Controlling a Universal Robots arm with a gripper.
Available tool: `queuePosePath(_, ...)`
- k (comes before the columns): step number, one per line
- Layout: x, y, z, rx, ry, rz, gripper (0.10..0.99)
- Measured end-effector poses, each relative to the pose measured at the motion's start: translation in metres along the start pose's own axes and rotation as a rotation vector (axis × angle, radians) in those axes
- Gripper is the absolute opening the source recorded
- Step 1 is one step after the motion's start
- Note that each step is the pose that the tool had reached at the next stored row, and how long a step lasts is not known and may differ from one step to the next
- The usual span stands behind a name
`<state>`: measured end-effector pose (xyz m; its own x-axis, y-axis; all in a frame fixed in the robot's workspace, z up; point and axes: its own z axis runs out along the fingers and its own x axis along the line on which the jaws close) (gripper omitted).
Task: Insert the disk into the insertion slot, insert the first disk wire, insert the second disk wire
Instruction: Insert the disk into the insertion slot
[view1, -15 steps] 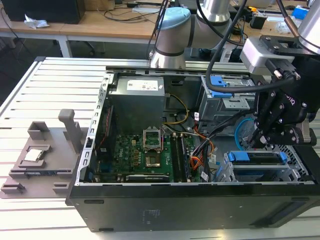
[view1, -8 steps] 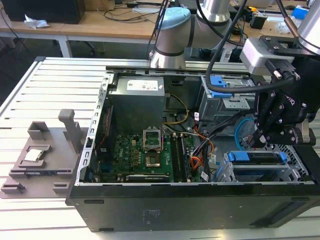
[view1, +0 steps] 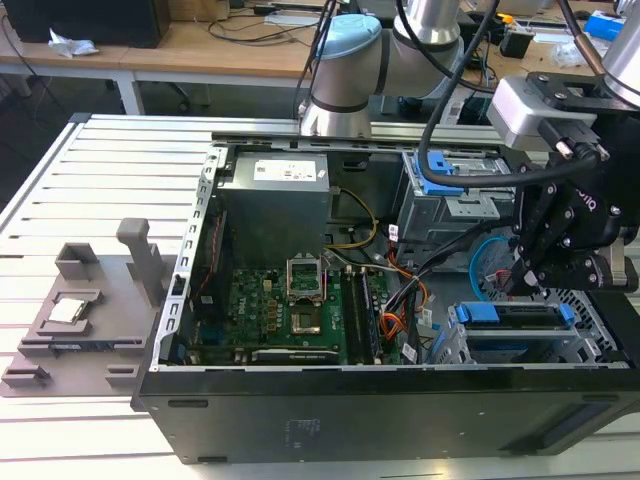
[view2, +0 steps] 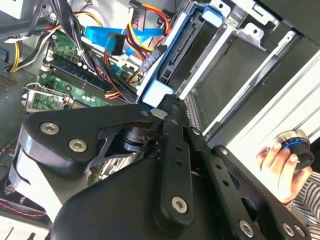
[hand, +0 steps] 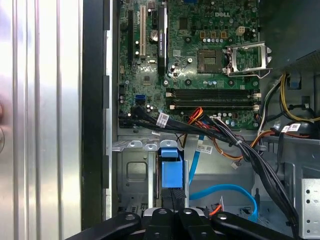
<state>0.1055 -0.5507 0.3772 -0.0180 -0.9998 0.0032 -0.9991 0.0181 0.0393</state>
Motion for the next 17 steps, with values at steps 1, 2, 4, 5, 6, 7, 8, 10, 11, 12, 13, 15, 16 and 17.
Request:
queuePosePath(1,0.0000,-0.0008,0.0002,0.000,-0.0002,0.000,0.106)
queuePosePath(2,0.0000,-0.0018,0.0005,0.000,-0.0002,0.000,0.106)
queuePosePath(4,0.0000,-0.0036,0.0015,0.000,0.0001,0.000,0.106)
queuePosePath(5,0.0000,-0.0042,0.0020,0.000,0.0001,0.000,0.106)
queuePosePath(6,-0.0001,-0.0050,0.0027,0.000,0.0002,0.000,0.106)
queuePosePath(7,-0.0001,-0.0056,0.0031,0.000,0.0002,0.000,0.106)
queuePosePath(8,-0.0001,-0.0062,0.0036,0.000,0.0003,0.000,0.106)
queuePosePath(10,-0.0001,-0.0069,0.0043,0.000,0.0001,0.000,0.106)
queuePosePath(11,-0.0001,-0.0074,0.0046,0.000,0.0001,0.000,0.106)
queuePosePath(12,-0.0002,-0.0081,0.0054,0.000,0.0000,0.000,0.106)
queuePosePath(13,-0.0002,-0.0089,0.0061,0.000,0.0000,0.000,0.106)
queuePosePath(15,-0.0002,-0.0099,0.0076,0.000,0.0000,0.000,0.106)
queuePosePath(16,-0.0002,-0.0103,0.0083,0.000,0.0002,0.000,0.106)
queuePosePath(17,-0.0002,-0.0107,0.0093,0.000,0.0001,0.000,0.106)
